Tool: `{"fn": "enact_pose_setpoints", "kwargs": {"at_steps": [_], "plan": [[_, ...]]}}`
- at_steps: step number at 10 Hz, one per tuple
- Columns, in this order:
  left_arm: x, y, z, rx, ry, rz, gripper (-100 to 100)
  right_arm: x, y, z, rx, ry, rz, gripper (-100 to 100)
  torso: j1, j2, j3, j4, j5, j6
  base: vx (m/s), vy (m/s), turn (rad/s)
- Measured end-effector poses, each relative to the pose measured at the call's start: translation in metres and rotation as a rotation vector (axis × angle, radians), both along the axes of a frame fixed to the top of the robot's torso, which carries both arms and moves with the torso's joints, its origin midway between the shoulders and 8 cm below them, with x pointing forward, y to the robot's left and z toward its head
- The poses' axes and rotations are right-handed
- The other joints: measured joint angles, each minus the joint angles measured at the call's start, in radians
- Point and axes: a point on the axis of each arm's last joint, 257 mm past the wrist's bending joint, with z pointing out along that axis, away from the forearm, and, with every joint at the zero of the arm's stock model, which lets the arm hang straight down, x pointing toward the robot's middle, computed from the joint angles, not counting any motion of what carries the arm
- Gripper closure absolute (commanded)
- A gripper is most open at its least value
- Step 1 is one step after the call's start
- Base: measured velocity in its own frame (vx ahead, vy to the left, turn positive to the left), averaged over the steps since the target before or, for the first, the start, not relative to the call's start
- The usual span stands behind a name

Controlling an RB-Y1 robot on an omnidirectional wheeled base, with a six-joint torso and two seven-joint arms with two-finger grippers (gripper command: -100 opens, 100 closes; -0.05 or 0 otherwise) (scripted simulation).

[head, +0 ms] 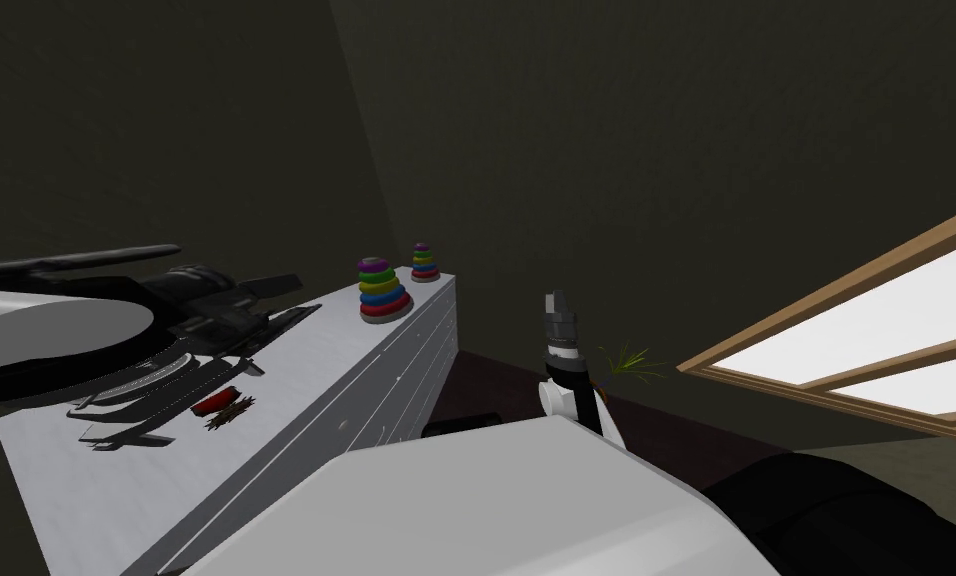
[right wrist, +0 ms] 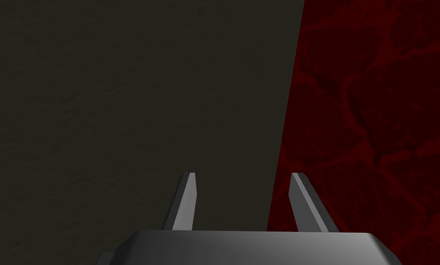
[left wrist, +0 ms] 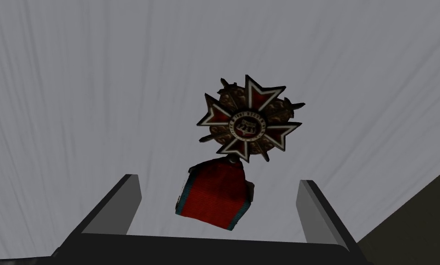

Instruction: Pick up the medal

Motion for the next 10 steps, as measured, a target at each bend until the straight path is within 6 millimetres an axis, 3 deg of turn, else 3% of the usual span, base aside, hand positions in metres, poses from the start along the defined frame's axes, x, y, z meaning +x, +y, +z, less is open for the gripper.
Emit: {"fn": "enact_pose_setpoints", "kwargs": {"at_steps": [1,5,6,7,9,10], "plan": [[0.0,0.0,-0.001,0.0,0.0,0.0,100,0.0,0.0,0.0,0.0,0.0,0.0,0,0.0,0.0,0.0,0.0,0.0,0.0,0.0,0.0,0.0],[0.001,0.0,0.0,0.001,-0.002,-0.002,100,0.0,0.0,0.0,0.0,0.0,0.0,0,0.001,0.0,0.0,0.0,0.0,-0.001,0.0,0.0,0.0],[0.001,0.0,0.0,0.001,-0.001,-0.001,0,0.0,0.0,0.0,0.0,0.0,0.0,0,0.001,0.0,0.0,0.0,0.0,-0.001,0.0,0.0,0.0],[0.001,0.0,0.0,0.001,-0.001,-0.001,100,0.0,0.0,0.0,0.0,0.0,0.0,0,0.001,0.0,0.0,0.0,0.0,-0.001,0.002,0.017,0.01],[0.0,-0.007,0.012,-0.001,0.0,0.001,100,0.0,0.0,0.0,0.0,0.0,0.0,0,0.002,0.0,0.0,0.0,0.0,-0.001,0.001,0.023,-0.001],[0.0,-0.008,0.013,-0.001,0.0,0.001,0,0.0,0.0,0.0,0.0,0.0,0.0,0,0.002,0.0,0.0,0.0,0.001,-0.001,0.0,0.0,0.0]]}}
